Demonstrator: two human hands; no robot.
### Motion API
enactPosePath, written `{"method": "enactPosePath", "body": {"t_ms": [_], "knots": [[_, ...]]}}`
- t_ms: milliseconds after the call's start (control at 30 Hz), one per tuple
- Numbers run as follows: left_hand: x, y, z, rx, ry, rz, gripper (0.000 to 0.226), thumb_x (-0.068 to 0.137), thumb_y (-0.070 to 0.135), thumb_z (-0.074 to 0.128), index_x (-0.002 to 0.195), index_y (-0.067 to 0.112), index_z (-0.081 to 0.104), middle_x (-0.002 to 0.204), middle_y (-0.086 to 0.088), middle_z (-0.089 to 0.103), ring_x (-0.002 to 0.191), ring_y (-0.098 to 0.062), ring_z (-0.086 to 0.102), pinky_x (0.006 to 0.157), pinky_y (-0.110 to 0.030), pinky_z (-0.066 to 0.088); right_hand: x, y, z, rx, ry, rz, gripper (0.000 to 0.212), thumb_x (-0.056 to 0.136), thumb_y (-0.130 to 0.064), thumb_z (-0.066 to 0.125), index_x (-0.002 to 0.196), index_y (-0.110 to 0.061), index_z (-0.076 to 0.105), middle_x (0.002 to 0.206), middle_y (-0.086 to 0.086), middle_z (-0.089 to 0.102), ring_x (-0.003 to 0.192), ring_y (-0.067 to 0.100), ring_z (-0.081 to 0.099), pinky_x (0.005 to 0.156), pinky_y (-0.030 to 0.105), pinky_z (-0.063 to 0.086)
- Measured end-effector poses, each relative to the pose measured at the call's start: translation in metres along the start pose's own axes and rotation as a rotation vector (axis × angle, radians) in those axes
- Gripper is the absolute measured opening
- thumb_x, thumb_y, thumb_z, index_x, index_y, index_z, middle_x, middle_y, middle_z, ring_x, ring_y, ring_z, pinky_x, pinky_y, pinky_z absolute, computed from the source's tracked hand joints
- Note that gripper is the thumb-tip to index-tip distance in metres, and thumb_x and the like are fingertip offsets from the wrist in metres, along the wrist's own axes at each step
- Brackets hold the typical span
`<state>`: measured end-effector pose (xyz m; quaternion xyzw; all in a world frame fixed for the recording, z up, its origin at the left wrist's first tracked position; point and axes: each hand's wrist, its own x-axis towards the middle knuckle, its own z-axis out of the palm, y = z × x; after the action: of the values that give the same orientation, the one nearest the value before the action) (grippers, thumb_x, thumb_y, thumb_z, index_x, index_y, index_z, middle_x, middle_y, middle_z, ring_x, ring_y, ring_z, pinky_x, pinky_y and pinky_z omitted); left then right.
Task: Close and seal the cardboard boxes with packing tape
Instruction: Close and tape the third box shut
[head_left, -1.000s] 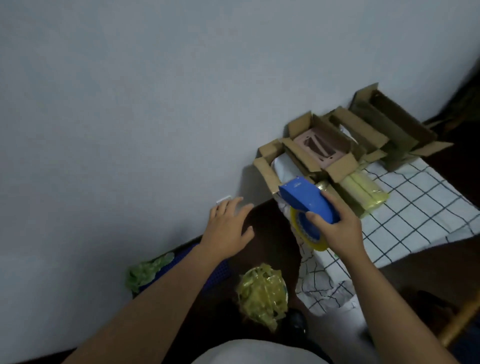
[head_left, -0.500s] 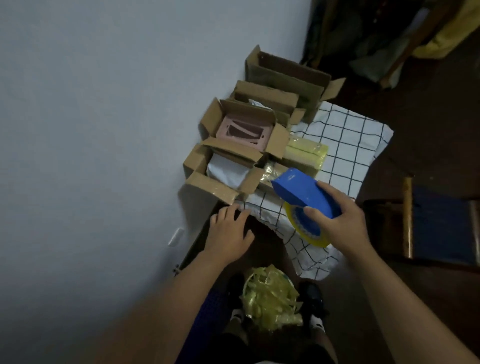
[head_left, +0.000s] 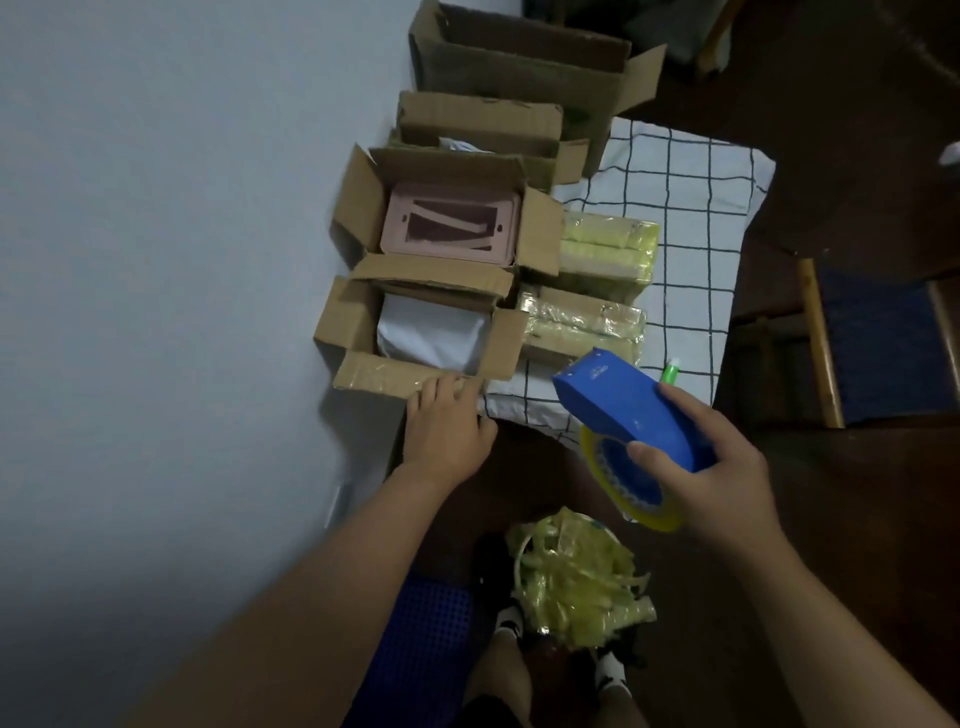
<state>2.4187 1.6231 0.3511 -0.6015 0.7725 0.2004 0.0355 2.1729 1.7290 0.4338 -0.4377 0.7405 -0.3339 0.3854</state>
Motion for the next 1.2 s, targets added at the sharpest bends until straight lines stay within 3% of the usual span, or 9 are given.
{"method": "enactPosePath", "body": {"t_ms": [133, 267, 433, 600, 800, 1100, 1200], "knots": [[0.029, -0.02, 0.008, -0.003, -0.033, 0.019, 0.054, 0.088, 0.028, 0.055, 0.14, 0.022, 0.043, 0.147, -0.005, 0.04, 0.137, -0.024, 0.032, 0.111, -0.043, 0.026, 0.005, 0.007, 0.013, -0.013, 0.027, 0.039, 0.06, 0.079, -0.033, 0.079, 0.128, -0.054, 0.052, 0.12, -0.029, 0.049, 0.107, 0.003, 0.053, 0.09, 0.046, 0.052], [0.049, -0.04, 0.013, 0.053, -0.082, 0.04, 0.054, 0.09, 0.019, 0.056, 0.142, 0.021, 0.04, 0.148, -0.002, 0.041, 0.139, -0.023, 0.031, 0.111, -0.042, 0.025, 0.011, 0.007, 0.023, -0.024, 0.041, 0.061, 0.063, 0.073, -0.049, 0.075, 0.132, -0.049, 0.053, 0.119, -0.033, 0.048, 0.106, 0.002, 0.053, 0.088, 0.044, 0.053], [0.062, -0.056, 0.024, 0.193, -0.085, 0.072, 0.039, 0.09, 0.02, 0.056, 0.129, 0.025, 0.053, 0.125, 0.0, 0.057, 0.122, -0.022, 0.046, 0.1, -0.04, 0.026, 0.018, 0.006, 0.036, -0.041, 0.039, 0.064, 0.065, 0.071, -0.058, 0.072, 0.132, -0.05, 0.051, 0.112, -0.045, 0.045, 0.107, 0.004, 0.053, 0.089, 0.049, 0.054], [0.064, -0.058, 0.03, 0.212, 0.005, 0.126, 0.02, 0.089, 0.018, 0.058, 0.109, 0.024, 0.061, 0.104, -0.002, 0.061, 0.102, -0.024, 0.057, 0.1, -0.039, 0.029, 0.02, 0.002, 0.045, -0.018, 0.047, 0.071, 0.06, 0.078, -0.041, 0.081, 0.131, -0.047, 0.054, 0.117, -0.037, 0.047, 0.109, -0.001, 0.053, 0.089, 0.042, 0.053], [0.032, -0.042, 0.016, 0.156, -0.004, 0.142, 0.023, 0.093, 0.018, 0.053, 0.115, 0.023, 0.057, 0.106, -0.005, 0.058, 0.1, -0.027, 0.053, 0.081, -0.037, 0.035, 0.012, -0.015, 0.041, -0.003, 0.053, 0.078, 0.058, 0.08, -0.028, 0.079, 0.131, -0.044, 0.055, 0.121, -0.03, 0.048, 0.109, 0.001, 0.053, 0.088, 0.041, 0.052], [-0.045, 0.013, -0.011, 0.157, 0.001, 0.153, 0.022, 0.091, 0.017, 0.053, 0.112, 0.022, 0.058, 0.102, -0.005, 0.058, 0.097, -0.028, 0.053, 0.075, -0.038, 0.034, -0.021, -0.032, 0.003, 0.052, 0.1, 0.093, 0.057, 0.083, -0.027, 0.079, 0.133, -0.041, 0.055, 0.12, -0.031, 0.048, 0.108, 0.005, 0.053, 0.093, 0.046, 0.051], [-0.067, 0.036, -0.016, 0.153, -0.006, 0.181, 0.02, 0.086, 0.015, 0.062, 0.106, 0.019, 0.061, 0.094, -0.007, 0.059, 0.088, -0.03, 0.055, 0.07, -0.039, 0.037, -0.039, -0.027, -0.022, 0.066, 0.146, 0.087, 0.056, 0.083, -0.028, 0.079, 0.129, -0.047, 0.054, 0.121, -0.027, 0.049, 0.112, 0.009, 0.052, 0.096, 0.046, 0.05]]}}
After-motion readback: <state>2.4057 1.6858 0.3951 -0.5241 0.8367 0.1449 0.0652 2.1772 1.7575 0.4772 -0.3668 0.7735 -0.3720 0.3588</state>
